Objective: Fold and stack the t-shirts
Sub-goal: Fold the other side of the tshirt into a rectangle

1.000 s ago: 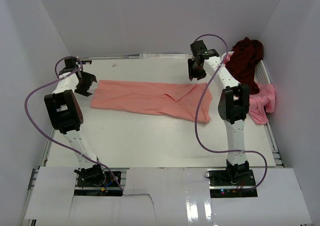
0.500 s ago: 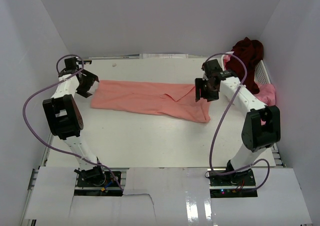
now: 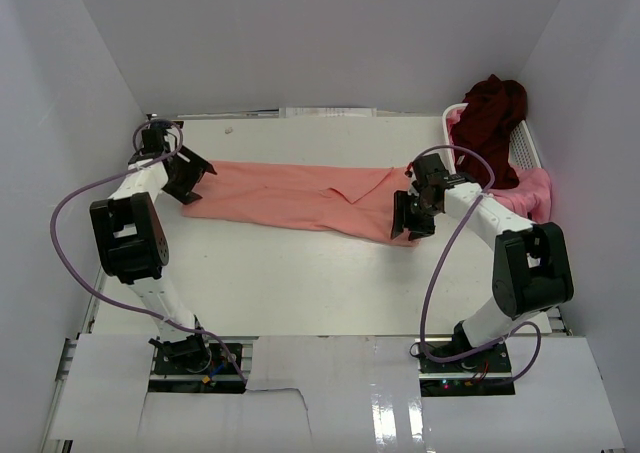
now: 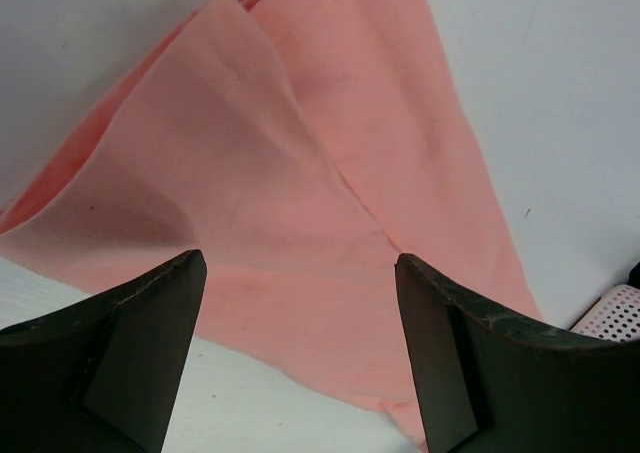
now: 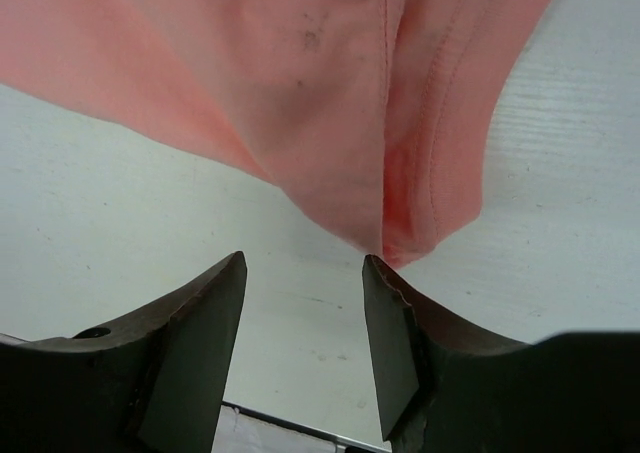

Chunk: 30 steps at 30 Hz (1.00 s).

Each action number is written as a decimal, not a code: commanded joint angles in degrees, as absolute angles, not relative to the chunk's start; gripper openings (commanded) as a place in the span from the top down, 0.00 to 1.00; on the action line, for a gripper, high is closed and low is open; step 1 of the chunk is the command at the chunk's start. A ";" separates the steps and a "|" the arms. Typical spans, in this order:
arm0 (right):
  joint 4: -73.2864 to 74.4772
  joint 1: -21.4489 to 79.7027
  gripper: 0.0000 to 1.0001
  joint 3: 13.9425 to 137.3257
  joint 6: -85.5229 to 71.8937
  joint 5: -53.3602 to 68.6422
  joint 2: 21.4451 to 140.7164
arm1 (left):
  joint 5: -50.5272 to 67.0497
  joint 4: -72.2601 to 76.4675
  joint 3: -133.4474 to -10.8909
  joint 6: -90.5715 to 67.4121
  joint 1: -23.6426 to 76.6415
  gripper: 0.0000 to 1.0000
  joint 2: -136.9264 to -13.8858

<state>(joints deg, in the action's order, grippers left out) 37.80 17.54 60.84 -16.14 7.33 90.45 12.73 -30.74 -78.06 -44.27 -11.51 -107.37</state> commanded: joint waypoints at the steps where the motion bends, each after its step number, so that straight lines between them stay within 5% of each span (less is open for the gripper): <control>1: 33.23 16.61 0.44 60.56 -16.52 9.58 90.96 | 13.98 -28.74 -81.12 -42.28 -11.16 0.13 -106.17; 15: 31.99 14.94 0.44 60.56 -15.38 8.79 94.48 | 13.18 -29.36 -84.02 -39.46 -11.16 0.14 -111.44; 18: 31.64 14.85 0.54 60.47 -15.29 8.35 95.10 | 12.83 -29.36 -83.50 -39.29 -11.08 0.14 -112.15; 19: 31.73 14.85 0.71 60.47 -15.29 8.18 95.36 | 12.75 -29.44 -83.50 -39.11 -11.07 0.14 -112.32; 21: 32.08 14.77 0.90 60.38 -15.38 7.74 95.45 | 12.31 -29.18 -83.15 -38.94 -10.99 0.14 -112.68; 30: 34.01 13.71 0.92 60.55 -14.77 5.71 95.53 | 10.99 -28.65 -83.50 -37.44 -10.20 0.14 -114.43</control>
<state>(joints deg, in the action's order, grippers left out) 33.06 14.46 60.18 -15.81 7.05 95.31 12.34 -29.47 -82.56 -38.70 -10.81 -114.06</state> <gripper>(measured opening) 0.082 0.861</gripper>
